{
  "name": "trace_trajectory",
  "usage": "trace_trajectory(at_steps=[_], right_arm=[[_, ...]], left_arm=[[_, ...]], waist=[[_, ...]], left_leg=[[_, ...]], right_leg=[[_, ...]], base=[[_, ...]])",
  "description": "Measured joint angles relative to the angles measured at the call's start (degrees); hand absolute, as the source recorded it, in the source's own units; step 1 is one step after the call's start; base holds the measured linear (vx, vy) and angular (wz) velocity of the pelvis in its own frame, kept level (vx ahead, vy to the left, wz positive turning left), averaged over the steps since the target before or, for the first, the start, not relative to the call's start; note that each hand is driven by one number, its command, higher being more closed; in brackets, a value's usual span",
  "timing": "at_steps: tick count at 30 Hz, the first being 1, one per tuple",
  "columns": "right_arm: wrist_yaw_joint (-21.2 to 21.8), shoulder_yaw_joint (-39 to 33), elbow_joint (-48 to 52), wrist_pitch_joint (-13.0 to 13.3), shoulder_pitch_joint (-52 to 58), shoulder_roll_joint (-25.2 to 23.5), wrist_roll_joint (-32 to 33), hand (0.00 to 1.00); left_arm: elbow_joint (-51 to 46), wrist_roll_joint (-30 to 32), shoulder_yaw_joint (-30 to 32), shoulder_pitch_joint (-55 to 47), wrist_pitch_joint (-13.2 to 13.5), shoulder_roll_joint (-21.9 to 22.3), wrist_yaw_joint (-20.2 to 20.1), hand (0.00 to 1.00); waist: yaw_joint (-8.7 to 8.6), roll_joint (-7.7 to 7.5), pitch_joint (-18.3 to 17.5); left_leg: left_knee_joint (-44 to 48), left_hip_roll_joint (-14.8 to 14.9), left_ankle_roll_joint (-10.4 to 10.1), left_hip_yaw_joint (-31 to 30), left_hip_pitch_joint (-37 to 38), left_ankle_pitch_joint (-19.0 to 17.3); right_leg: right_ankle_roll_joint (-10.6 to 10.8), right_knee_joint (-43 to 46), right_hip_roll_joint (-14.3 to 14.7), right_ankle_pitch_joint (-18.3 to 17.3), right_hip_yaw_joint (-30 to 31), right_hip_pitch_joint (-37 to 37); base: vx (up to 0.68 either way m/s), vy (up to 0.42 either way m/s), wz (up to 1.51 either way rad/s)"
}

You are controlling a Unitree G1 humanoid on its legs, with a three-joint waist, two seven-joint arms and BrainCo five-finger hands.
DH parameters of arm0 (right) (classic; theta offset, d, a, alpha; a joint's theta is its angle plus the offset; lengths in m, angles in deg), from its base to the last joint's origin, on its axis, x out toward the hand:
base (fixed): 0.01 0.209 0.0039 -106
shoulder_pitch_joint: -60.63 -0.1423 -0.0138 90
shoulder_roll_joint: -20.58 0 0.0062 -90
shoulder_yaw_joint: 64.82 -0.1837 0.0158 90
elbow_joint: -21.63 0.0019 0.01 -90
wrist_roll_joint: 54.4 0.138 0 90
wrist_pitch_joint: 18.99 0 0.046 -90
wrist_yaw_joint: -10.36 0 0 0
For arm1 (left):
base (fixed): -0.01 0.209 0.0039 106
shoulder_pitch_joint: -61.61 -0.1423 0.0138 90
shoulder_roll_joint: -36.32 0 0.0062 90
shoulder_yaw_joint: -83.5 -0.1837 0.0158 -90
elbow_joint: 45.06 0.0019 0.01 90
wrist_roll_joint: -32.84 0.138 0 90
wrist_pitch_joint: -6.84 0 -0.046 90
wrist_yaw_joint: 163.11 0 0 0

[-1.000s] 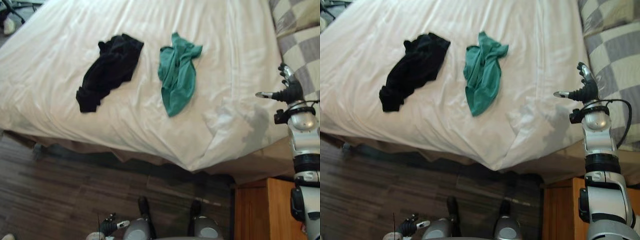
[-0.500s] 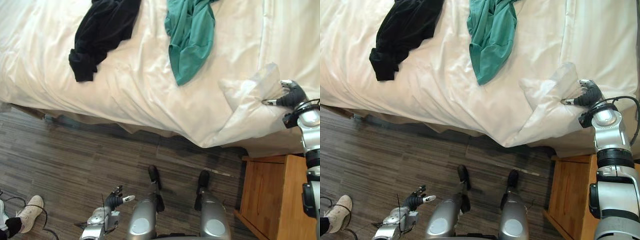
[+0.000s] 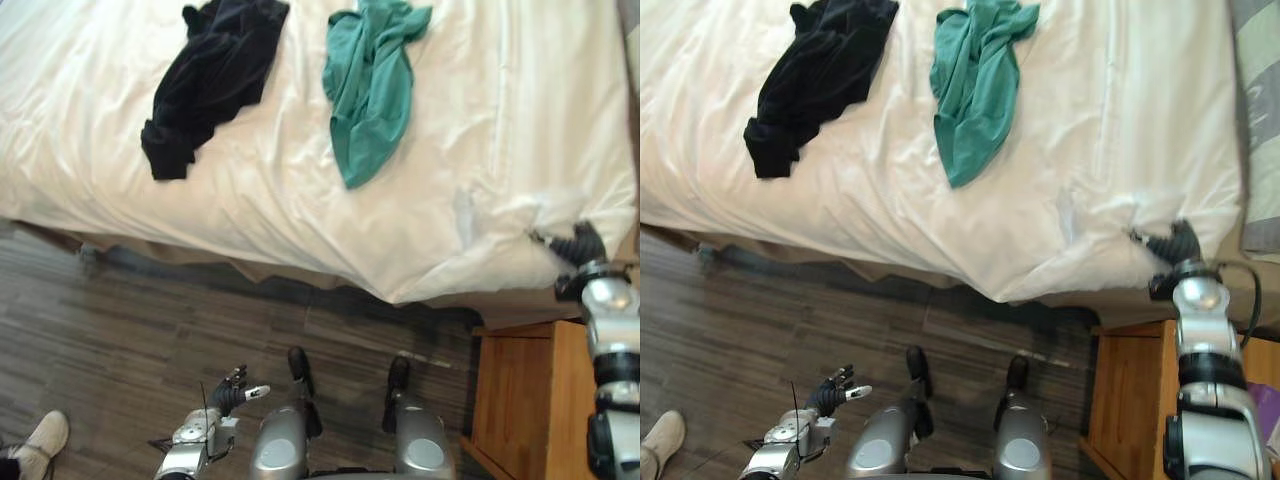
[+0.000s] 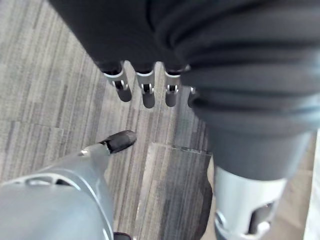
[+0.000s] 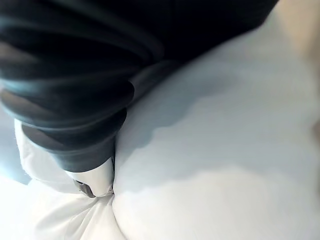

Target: Tidy the bed and pick cloth on bed and put in laundry

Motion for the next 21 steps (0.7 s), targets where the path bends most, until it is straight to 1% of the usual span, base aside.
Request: trace_trajectory(at_steps=[1,2,3,4,5,6,7,9,10,11,12,13,14,15,16,17,18,19,20,21], right_arm=[[-0.4,-1.74,0.02,-0.09,2.19,-1.05,1.04,0.0],[-0.84,-4.26,0.03,-0.43,5.72,-2.53,3.51,0.0],[-1.39,-5.45,0.03,-0.46,7.31,-3.25,5.04,0.0],[-2.42,-8.35,0.03,-0.35,10.55,-4.7,8.32,0.0],[-3.02,-10.06,0.17,-0.03,11.64,-5.6,9.97,0.0],[-4.34,-12.21,1.69,1.11,12.99,-6.84,12.01,0.0],[-5.37,-13.02,2.52,2.22,13.52,-7.44,13.12,0.0],[-10.88,-17.36,5.11,5.47,14.53,-10.33,16.48,0.0],[-12.26,-18.78,5.59,6.22,14.97,-11.05,17.38,0.0],[-15.87,-22.39,6.6,8.14,15.77,-12.67,18.67,0.0],[-17.53,-23.81,6.85,9.26,16.03,-13.07,19.5,0.0],[-20.65,-26.7,8.23,10.91,16.41,-13.77,19.94,0.0],[-23.21,-28.4,10.1,12.54,16.86,-14.25,19.41,0.0],[-25.83,-29.61,12.95,14.54,17.71,-14.48,18.8,0.0],[-28.18,-29.78,16.45,16.27,18.14,-14.58,16.61,0.0],[-28.69,-29.62,18.3,16.95,18.3,-14.7,15.95,0.0],[-29.84,-29.05,22.44,17.86,18.29,-15.04,13.9,0.0],[-29.89,-27.75,25.12,18.63,18.18,-15.09,12.54,0.0],[-29.61,-26.71,26.07,18.79,18.02,-15.09,12.52,1.0],[-29.01,-23.79,27.06,18.77,16.93,-15.06,11.89,1.0]], left_arm=[[0.0,0.51,0.69,-0.6,-0.05,0.3,-0.08,0.0],[0.04,1.14,1.43,-1.61,-0.12,0.6,-0.25,0.0],[0.05,1.34,1.7,-2.11,-0.21,0.78,-0.33,0.0],[0.05,1.67,2.2,-3.34,-0.22,1.3,-0.78,0.0],[0.22,1.89,2.81,-4.08,-0.21,1.83,-0.96,0.0],[1.13,2.05,3.44,-4.77,-0.13,2.7,-1.01,0.0],[1.64,2.07,3.5,-4.97,-0.07,3.01,-1.02,0.0],[2.89,2.06,4.56,-6.05,0.43,4.24,-1.01,0.0],[3.34,2.06,4.81,-6.05,0.57,4.52,-1.0,0.0],[4.41,2.04,5.67,-6.22,0.78,5.22,-1.0,0.0],[4.72,2.04,5.74,-6.38,0.84,5.43,-0.97,0.0],[4.7,2.02,5.75,-7.22,1.07,5.64,-0.99,0.0],[4.71,2.0,5.75,-7.86,1.08,5.74,-0.98,0.0],[4.91,1.97,5.74,-8.6,1.07,5.9,-1.0,0.0],[5.36,1.95,5.67,-9.57,1.06,6.06,-1.02,0.0],[5.8,1.95,5.6,-9.72,1.05,6.13,-1.02,0.0],[6.4,1.96,5.41,-9.76,1.02,6.32,-1.02,0.0],[6.65,1.99,4.92,-9.77,1.06,6.33,-1.01,0.0],[6.79,2.0,4.87,-9.77,1.08,6.24,-1.02,0.0],[6.84,1.99,4.24,-10.03,1.08,6.0,-0.98,0.0]], waist=[[-0.01,-0.48,-0.93],[-0.28,-1.15,-2.43],[-0.49,-1.43,-3.35],[-1.14,-1.54,-4.88],[-1.81,-1.49,-5.39],[-2.23,-1.05,-6.36],[-2.36,-0.81,-6.87],[-3.32,0.27,-7.99],[-3.27,0.5,-8.12],[-3.41,0.84,-8.42],[-3.41,0.93,-8.7],[-3.54,0.96,-9.23],[-3.72,0.95,-9.35],[-4.29,0.85,-9.42],[-4.87,0.85,-10.34],[-4.89,0.87,-10.62],[-4.89,0.82,-10.81],[-4.86,0.76,-10.86],[-4.8,0.71,-10.88],[-4.72,0.63,-10.99]], left_leg=[[-0.11,0.13,-0.08,0.52,0.37,-0.28],[-0.13,0.29,-0.29,1.05,1.05,-0.7],[-0.13,0.35,-0.37,1.21,1.18,-0.84],[-0.14,0.42,-0.45,1.6,1.85,-1.21],[-0.15,0.42,-0.52,1.9,2.6,-1.44],[-0.16,0.42,-0.96,2.8,3.65,-1.83],[-0.16,0.42,-0.95,3.2,3.91,-1.94],[-0.17,0.49,-1.01,4.05,5.04,-2.24],[-0.17,0.51,-1.04,4.13,5.29,-2.28],[-0.17,0.54,-1.15,4.22,5.75,-2.42],[-0.18,0.54,-1.15,4.29,5.84,-2.47],[-0.18,0.54,-1.2,4.5,5.94,-2.51],[-0.18,0.54,-1.27,4.7,6.32,-2.57],[-0.18,0.54,-1.37,4.82,6.61,-2.71],[-0.19,0.54,-1.33,5.07,6.71,-2.9],[-0.19,0.55,-1.3,5.34,6.86,-2.95],[-0.19,0.54,-1.22,5.58,7.21,-3.03],[-0.19,0.53,-1.46,5.53,7.27,-3.21],[-0.19,0.53,-1.46,5.5,7.26,-3.21],[-0.19,0.52,-1.37,5.41,7.26,-3.33]], right_leg=[[0.02,-0.38,0.19,0.02,0.43,0.27],[0.05,-0.87,0.43,0.0,0.89,0.76],[0.05,-1.15,0.52,-0.01,1.01,0.91],[0.16,-1.44,0.64,-0.09,1.37,1.47],[0.21,-1.67,0.64,-0.13,1.6,2.16],[0.22,-2.16,0.71,-0.11,2.29,2.86],[0.23,-2.19,0.73,-0.13,2.54,2.96],[0.38,-2.4,0.8,-0.25,2.93,3.9],[0.41,-2.43,0.82,-0.27,3.0,4.12],[0.48,-2.64,0.85,-0.32,3.02,4.63],[0.55,-2.74,0.85,-0.36,3.06,4.73],[0.55,-2.88,0.86,-0.34,3.25,4.77],[0.49,-2.96,0.87,-0.29,3.41,5.08],[0.51,-3.17,0.87,-0.23,3.39,5.76],[0.72,-3.21,0.88,-0.4,3.36,5.77],[0.81,-3.26,0.89,-0.46,3.49,5.76],[0.8,-3.22,0.88,-0.51,3.68,5.89],[0.75,-3.21,0.86,-0.54,3.62,6.0],[0.74,-3.21,0.86,-0.53,3.59,6.02],[0.74,-3.25,0.84,-0.53,3.56,6.02]], base=[[0.09,-0.011,-0.33],[0.08,-0.013,-0.23],[0.09,-0.015,-0.22],[0.08,-0.011,-0.15],[0.1,-0.001,-0.26],[0.07,0.008,-0.24],[0.07,0.011,-0.26],[0.04,0.004,-0.12],[0.02,0.002,-0.06],[0.01,0.003,-0.05],[0.01,0.006,-0.07],[0.01,0.006,-0.09],[0.0,0.011,-0.11],[-0.02,0.01,-0.12],[-0.02,0.014,-0.12],[-0.02,0.014,-0.15],[-0.02,0.017,-0.1],[-0.02,0.012,-0.04],[-0.05,0.014,0.03],[-0.04,0.011,0.03]])
